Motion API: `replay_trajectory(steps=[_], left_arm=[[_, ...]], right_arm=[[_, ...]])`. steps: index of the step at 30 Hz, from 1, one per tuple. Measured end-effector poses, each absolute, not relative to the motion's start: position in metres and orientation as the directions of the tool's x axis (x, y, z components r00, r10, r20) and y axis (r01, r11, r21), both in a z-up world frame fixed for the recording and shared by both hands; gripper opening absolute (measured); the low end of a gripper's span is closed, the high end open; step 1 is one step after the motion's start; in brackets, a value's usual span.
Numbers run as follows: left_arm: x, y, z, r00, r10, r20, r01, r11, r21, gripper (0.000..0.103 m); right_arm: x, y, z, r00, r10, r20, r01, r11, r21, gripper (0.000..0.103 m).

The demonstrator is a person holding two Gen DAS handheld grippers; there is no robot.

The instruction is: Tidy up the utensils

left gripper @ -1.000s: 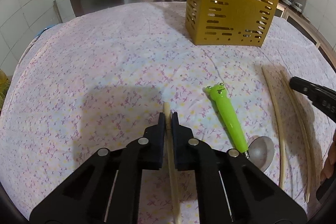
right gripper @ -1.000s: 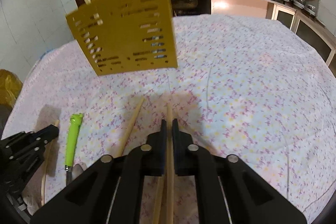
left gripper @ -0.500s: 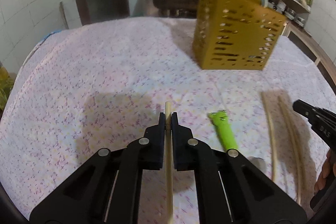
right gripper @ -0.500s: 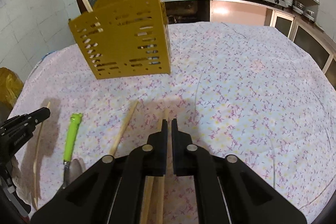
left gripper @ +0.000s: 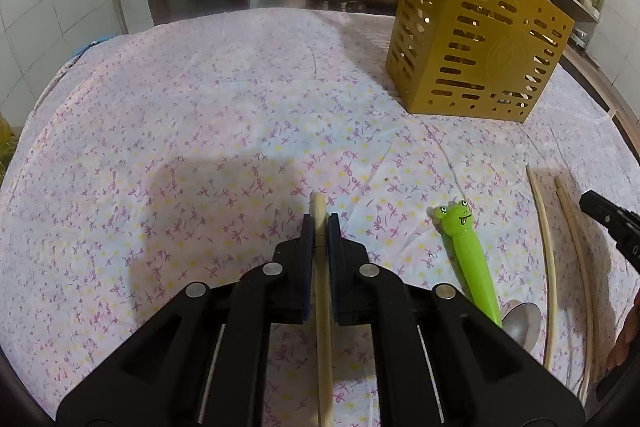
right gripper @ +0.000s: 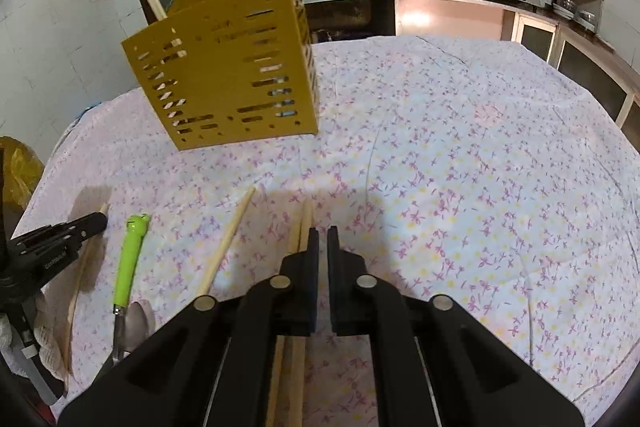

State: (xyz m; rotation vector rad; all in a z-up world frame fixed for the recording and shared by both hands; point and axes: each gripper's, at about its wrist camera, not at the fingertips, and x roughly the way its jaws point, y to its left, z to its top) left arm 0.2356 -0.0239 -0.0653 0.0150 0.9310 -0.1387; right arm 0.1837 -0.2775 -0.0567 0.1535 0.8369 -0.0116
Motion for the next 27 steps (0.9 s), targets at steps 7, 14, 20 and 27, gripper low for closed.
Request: replay_trajectory(steps=[7,14,20,27], left_arm=[[0.230,-0.028,-0.064,0.602,-0.105,-0.792,0.142,0.990,-0.023,0.035],[0.223,-0.025,-0.052,0.622,-0.120,-0.774,0.146,0.989,-0.035,0.042],[0.221,-0.019,-0.052,0.629,-0.079,-0.773,0.154,0.988,0.024,0.046],[0.219,-0.020,-0.059,0.610,-0.055,-0.791,0.158,0.986,0.053,0.049]], right_arm=[[0.180,-0.276,-0.062,0.679,0.028,-0.734,0.084,0.990,0.116,0.051],[0.181,-0.279,-0.064,0.667,0.011,-0.745,0.092,0.991,0.097,0.038],[0.180,-0.279,-0.066,0.661,-0.010,-0.750,0.103,0.992,0.078,0.036],[0.185,-0.270,-0.068,0.643,-0.061,-0.763,0.115,0.993,0.017,0.036]])
